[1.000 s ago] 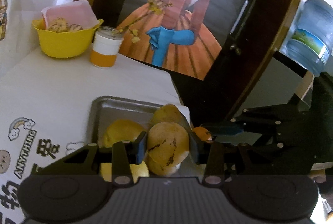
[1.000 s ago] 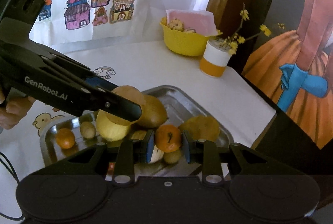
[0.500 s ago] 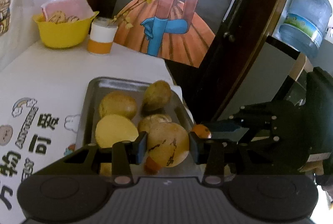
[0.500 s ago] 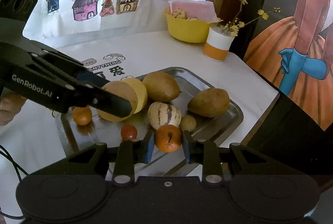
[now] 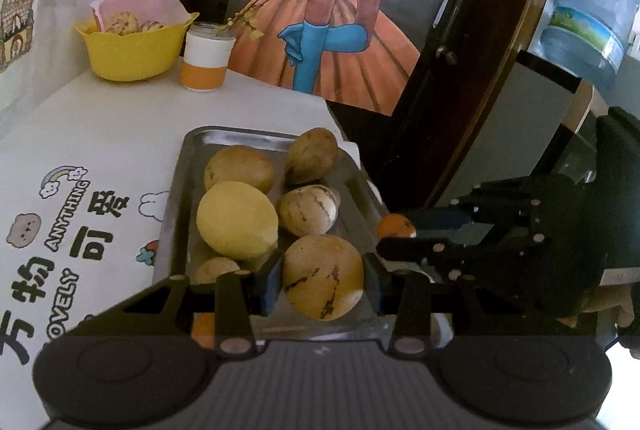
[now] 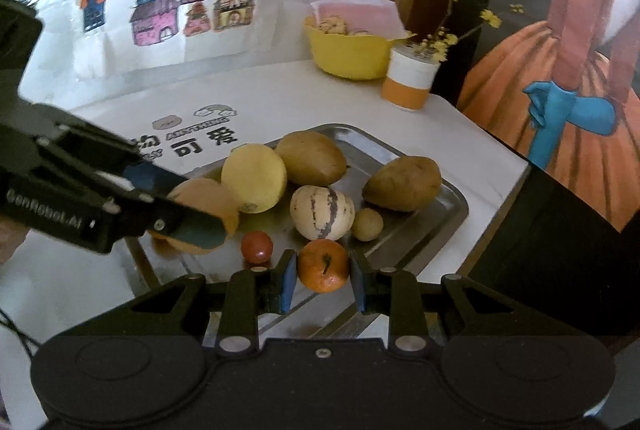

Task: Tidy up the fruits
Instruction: 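Open both tools to release the potato and tangerine on the tray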

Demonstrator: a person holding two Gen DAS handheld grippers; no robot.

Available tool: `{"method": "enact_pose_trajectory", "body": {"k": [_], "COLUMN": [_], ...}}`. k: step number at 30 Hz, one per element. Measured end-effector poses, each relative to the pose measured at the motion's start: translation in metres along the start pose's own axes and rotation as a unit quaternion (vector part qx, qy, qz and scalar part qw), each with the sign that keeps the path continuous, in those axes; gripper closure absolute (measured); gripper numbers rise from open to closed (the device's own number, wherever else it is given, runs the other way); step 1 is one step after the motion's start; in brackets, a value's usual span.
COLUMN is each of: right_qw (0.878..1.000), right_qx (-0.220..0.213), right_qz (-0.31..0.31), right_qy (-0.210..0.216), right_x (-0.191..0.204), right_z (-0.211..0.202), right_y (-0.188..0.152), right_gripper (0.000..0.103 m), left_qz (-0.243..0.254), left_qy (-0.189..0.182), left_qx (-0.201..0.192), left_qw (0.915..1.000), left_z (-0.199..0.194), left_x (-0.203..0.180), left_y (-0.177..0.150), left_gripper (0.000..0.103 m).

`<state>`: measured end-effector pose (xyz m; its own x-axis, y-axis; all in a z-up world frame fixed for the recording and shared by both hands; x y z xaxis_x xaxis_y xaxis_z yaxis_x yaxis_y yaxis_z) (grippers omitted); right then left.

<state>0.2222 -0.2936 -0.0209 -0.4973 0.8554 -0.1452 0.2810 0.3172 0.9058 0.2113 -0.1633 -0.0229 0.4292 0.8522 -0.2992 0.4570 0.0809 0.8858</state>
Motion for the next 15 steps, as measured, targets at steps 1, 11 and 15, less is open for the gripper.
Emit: {"method": "enact_pose_trajectory", "body": {"k": [1, 11, 15], "right_qw": [1.000, 0.998, 0.998], "right_qx": [-0.001, -0.004, -0.009], "right_qz": [0.004, 0.045, 0.052], "right_qy": [-0.006, -0.031, -0.040], "right_x": [0.000, 0.013, 0.018], "right_z": [0.000, 0.004, 0.005], "right_y": [-0.001, -0.019, -0.022], "right_gripper": [0.073, 0.073, 0.073], "left_qz": [0.002, 0.036, 0.043], "left_qy": [0.002, 0.026, 0.037], "left_qx": [0.001, 0.005, 0.009], "left_qw": [1.0000, 0.9990, 0.9983], "left_z": [-0.001, -0.012, -0.011], "left_x": [0.000, -0.002, -0.001], "left_y": [-0.002, -0.016, -0.020], "left_gripper": [0.057, 0.057, 0.057]}}
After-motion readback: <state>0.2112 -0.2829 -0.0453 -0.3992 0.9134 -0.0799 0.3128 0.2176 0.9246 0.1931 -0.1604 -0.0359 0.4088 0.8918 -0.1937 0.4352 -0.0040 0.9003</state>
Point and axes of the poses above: each gripper's, at about its wrist camera, not at the fingertips, and z roughly the way its jaws point, x to its left, y to its top, the point moved 7 cm from there along z, roughly the way its jaws point, and after that the axes turned 15 degrees about -x, right-handed, at the moved point
